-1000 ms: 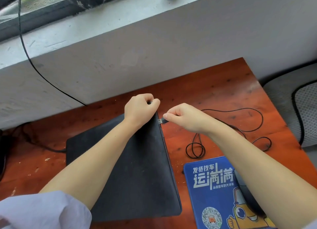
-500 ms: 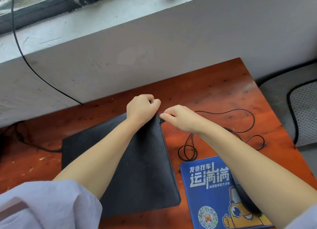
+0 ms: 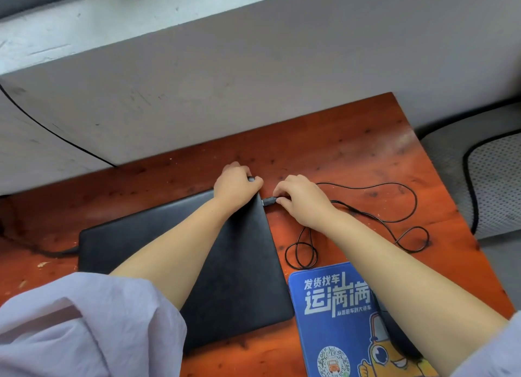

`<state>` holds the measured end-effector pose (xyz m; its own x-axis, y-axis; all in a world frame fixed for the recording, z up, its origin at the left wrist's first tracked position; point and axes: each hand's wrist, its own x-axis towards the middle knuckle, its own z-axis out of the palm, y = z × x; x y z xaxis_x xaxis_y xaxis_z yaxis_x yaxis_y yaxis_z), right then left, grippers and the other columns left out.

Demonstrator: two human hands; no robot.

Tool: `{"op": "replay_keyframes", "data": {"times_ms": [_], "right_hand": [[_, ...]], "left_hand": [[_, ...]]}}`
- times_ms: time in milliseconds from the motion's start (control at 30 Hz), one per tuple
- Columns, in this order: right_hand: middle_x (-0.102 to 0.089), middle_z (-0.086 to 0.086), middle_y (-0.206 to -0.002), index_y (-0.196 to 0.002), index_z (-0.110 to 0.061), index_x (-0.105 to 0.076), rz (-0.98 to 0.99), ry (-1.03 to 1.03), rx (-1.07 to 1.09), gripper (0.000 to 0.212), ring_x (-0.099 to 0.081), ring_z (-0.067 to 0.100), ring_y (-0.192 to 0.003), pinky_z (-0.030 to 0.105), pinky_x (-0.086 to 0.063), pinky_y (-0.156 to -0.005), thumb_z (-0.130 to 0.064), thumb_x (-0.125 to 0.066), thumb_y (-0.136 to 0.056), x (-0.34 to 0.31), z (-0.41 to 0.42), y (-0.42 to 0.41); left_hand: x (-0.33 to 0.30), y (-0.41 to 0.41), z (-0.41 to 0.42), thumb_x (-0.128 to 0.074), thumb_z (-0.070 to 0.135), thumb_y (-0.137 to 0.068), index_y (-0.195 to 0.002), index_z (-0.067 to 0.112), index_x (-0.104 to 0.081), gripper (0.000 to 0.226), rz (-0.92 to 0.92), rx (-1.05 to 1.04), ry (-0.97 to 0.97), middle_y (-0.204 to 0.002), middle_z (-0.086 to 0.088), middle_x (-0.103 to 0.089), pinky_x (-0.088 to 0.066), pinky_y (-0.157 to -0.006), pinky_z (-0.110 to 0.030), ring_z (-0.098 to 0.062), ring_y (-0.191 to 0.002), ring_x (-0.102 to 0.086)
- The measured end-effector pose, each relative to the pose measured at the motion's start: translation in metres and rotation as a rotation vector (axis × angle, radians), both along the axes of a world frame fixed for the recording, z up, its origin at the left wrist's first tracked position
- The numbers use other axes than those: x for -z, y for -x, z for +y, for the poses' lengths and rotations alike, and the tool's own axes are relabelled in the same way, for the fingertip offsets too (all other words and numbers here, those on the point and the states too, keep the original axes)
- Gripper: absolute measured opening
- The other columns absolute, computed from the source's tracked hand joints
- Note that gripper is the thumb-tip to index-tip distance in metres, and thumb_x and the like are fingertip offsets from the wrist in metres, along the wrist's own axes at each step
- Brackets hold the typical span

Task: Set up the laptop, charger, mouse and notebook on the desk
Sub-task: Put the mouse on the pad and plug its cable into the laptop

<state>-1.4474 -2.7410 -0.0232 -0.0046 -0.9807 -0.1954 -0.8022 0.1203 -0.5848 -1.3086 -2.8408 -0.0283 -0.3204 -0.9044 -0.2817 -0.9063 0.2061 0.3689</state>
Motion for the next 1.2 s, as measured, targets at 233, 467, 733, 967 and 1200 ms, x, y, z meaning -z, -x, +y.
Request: {"op": "replay_keyframes", "data": {"times_ms": [233, 467, 733, 967, 1200], "right_hand": [[-0.059, 0.002, -0.11, -0.103, -0.019, -0.061, 0.065, 0.006, 0.0, 0.015, -0.048, 0.025, -0.105, 0.038, -0.039, -0.089, -0.022, -0.054, -0.091, 0.001, 0.001, -0.003], [-0.057, 0.004, -0.121, -0.122, -0.019, -0.054, 0.181, 0.035, 0.069, 0.032, -0.046, 0.027, -0.115, 0.042, -0.04, -0.092, -0.028, -0.053, -0.091, -0.042, 0.024, -0.004], [-0.058, 0.006, -0.12, -0.118, -0.017, -0.057, 0.258, -0.008, 0.25, 0.029, -0.046, 0.028, -0.117, 0.042, -0.041, -0.095, -0.024, -0.048, -0.091, -0.064, 0.109, -0.027], [-0.057, 0.009, -0.119, -0.119, -0.016, -0.056, 0.247, -0.009, 0.633, 0.029, -0.046, 0.029, -0.115, 0.044, -0.041, -0.093, -0.022, -0.047, -0.093, -0.053, 0.258, -0.084], [-0.056, 0.002, -0.123, -0.119, -0.021, -0.057, 0.192, -0.058, 1.087, 0.03, -0.046, 0.025, -0.115, 0.04, -0.039, -0.093, -0.018, -0.044, -0.092, -0.026, 0.454, -0.155]], "left_hand": [[-0.007, 0.0, 0.004, -0.057, 0.032, -0.082, -0.088, 0.014, -0.051, 0.02, 0.032, 0.013, -0.045, -0.101, -0.008, -0.06, -0.038, -0.08, -0.037, -0.029, -0.101, -0.052], [-0.045, -0.043, 0.029, -0.052, 0.033, -0.089, -0.126, 0.014, -0.049, 0.042, -0.032, 0.041, -0.011, -0.129, -0.013, -0.049, -0.039, -0.098, -0.043, -0.032, -0.121, -0.042], [-0.066, -0.087, 0.088, -0.05, 0.025, -0.09, -0.121, 0.01, -0.053, 0.034, 0.111, 0.179, -0.018, -0.124, -0.014, -0.055, -0.041, -0.101, -0.043, -0.03, -0.119, -0.048], [-0.062, -0.08, 0.192, -0.05, 0.018, -0.089, -0.112, 0.007, -0.057, 0.027, 0.213, 0.592, -0.064, -0.115, -0.013, -0.061, -0.046, -0.095, -0.041, -0.028, -0.11, -0.055], [-0.047, -0.054, 0.361, -0.048, 0.017, -0.089, -0.112, 0.011, -0.059, 0.026, 0.173, 1.065, -0.172, -0.111, -0.009, -0.062, -0.045, -0.09, -0.034, -0.026, -0.107, -0.056]]}}
